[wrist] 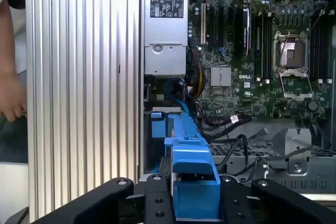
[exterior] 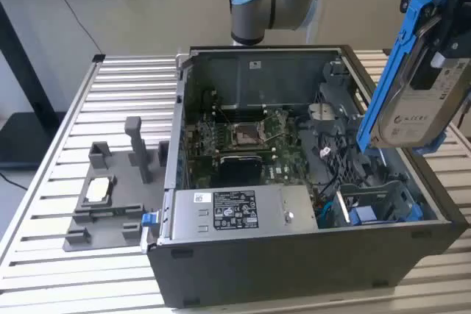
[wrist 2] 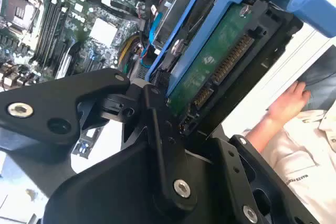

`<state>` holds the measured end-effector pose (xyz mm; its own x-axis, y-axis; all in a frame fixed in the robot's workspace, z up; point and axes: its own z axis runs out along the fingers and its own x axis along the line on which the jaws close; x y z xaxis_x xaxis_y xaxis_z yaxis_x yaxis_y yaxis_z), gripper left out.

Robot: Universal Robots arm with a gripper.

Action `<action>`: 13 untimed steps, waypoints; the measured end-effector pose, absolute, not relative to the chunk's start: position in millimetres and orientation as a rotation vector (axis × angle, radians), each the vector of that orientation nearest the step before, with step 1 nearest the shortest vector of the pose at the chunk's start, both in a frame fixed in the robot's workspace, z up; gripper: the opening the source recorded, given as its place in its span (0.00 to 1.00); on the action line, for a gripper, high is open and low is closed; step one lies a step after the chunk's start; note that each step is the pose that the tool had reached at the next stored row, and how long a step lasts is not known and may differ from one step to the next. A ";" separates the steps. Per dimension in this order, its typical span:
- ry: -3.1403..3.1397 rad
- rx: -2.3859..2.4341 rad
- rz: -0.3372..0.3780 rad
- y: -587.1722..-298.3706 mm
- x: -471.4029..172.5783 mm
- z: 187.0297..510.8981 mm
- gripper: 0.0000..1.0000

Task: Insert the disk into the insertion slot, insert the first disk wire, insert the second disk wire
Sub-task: 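Insert the disk into the insertion slot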

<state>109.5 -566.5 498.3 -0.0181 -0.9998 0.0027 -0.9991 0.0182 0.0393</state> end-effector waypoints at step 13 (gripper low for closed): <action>-2.221 2.180 -0.041 -566.5 109.5 497.4 0.33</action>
